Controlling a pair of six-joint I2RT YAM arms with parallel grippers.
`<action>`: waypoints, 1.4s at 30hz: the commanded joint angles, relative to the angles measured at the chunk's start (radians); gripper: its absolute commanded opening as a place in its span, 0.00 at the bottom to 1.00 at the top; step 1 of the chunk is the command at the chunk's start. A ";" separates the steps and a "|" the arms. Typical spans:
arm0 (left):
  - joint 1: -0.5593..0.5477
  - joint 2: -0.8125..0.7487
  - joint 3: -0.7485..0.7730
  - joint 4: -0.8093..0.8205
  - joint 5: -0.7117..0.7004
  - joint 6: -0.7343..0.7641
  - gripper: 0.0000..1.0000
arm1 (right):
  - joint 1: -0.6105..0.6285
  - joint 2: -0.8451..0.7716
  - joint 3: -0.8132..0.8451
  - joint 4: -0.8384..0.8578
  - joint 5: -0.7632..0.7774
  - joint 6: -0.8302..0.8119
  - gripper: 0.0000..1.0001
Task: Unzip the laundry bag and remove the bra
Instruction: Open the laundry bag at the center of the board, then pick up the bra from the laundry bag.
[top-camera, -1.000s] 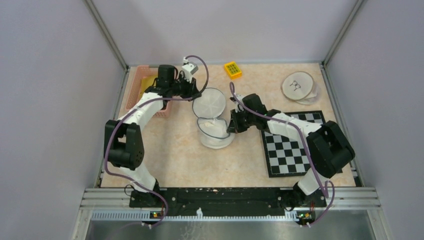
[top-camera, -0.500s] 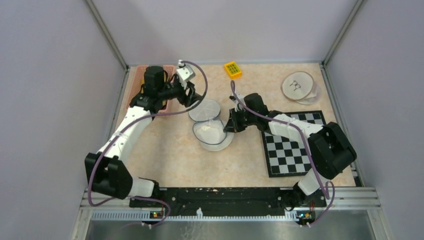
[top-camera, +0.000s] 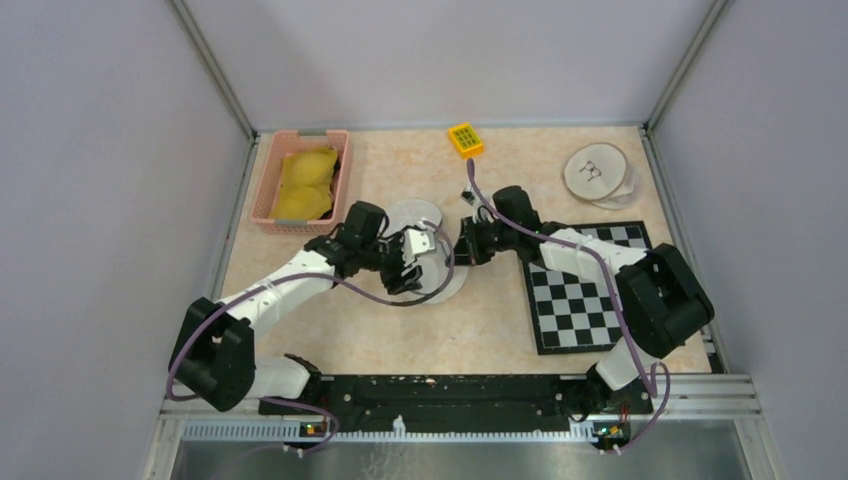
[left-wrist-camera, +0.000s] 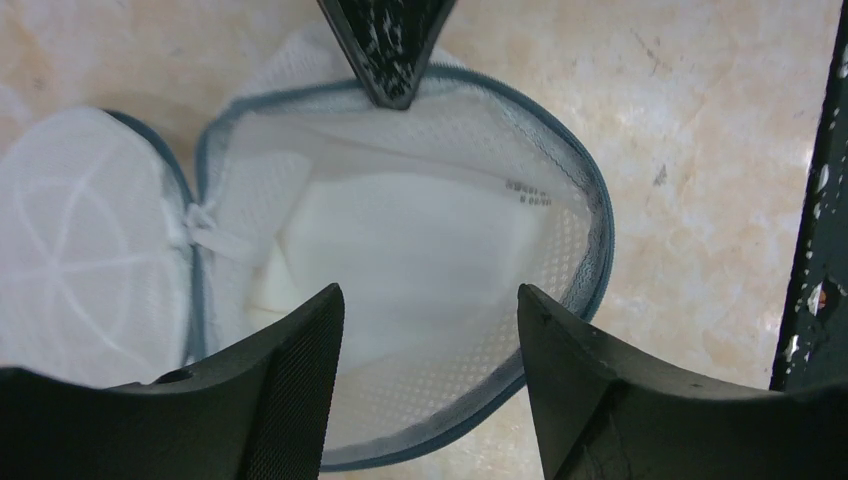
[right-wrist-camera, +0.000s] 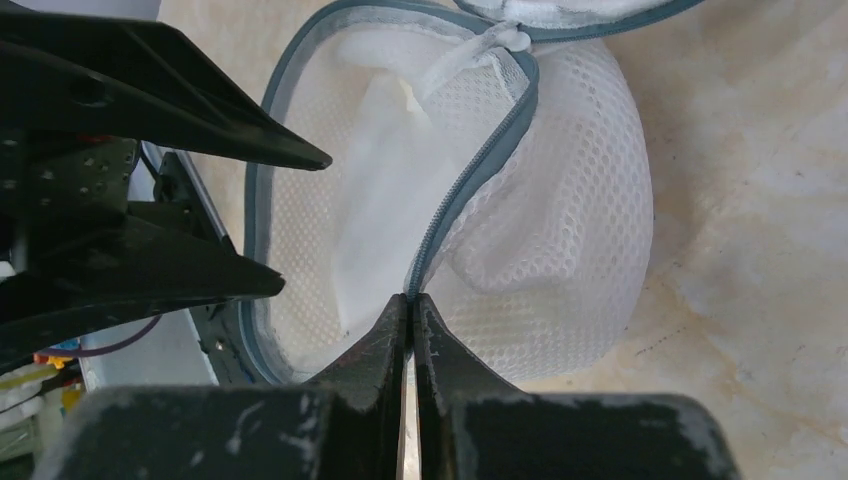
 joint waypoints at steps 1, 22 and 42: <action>-0.033 -0.008 -0.072 0.041 -0.091 0.063 0.70 | -0.014 -0.017 -0.026 0.015 -0.029 -0.025 0.00; -0.080 -0.057 -0.159 0.102 -0.095 0.149 0.71 | -0.013 0.047 -0.078 -0.030 -0.090 -0.108 0.00; -0.157 0.002 -0.120 -0.104 -0.086 0.730 0.62 | -0.008 0.029 -0.066 -0.047 -0.071 -0.129 0.00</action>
